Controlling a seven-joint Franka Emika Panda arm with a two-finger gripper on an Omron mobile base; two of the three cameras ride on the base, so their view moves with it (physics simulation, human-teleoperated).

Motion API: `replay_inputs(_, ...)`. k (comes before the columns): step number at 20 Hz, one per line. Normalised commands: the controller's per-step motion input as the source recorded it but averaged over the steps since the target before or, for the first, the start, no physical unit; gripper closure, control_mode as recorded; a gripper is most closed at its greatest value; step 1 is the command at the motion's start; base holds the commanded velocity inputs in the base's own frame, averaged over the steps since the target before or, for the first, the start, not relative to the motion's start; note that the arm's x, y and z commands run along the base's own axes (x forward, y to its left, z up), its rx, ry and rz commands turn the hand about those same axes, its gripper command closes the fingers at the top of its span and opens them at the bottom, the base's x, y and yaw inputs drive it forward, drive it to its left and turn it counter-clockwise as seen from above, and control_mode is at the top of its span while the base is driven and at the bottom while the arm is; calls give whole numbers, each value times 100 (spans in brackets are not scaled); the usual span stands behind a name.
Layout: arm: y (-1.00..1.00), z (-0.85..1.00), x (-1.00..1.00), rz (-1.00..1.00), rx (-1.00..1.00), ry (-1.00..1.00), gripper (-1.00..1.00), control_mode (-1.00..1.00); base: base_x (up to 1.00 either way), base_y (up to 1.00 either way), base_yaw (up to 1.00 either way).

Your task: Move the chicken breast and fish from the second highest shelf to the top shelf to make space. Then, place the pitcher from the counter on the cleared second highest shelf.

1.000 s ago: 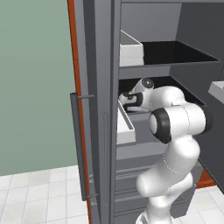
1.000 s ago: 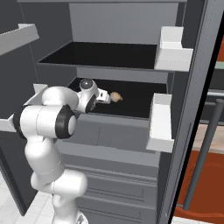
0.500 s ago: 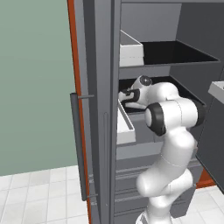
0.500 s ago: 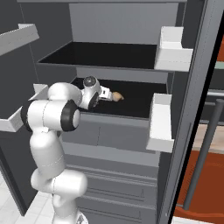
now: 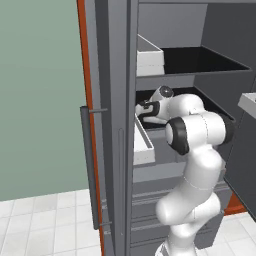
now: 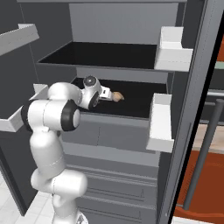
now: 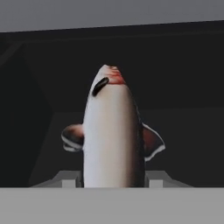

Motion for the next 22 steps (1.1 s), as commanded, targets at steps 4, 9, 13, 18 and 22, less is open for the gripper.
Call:
replay_inputs(4,0,11,-78,4,0,-8,100,-100,0,0,0)
replay_inputs(9,0,53,-100,4,0,-9,100,-100,0,0,0)
replay_inputs(13,0,87,-100,5,0,-14,100,-100,0,0,0)
replay_inputs(18,0,99,-100,6,0,-7,100,-100,0,0,0)
replay_inputs(22,-1,82,-100,4,-3,0,100,-100,0,0,0)
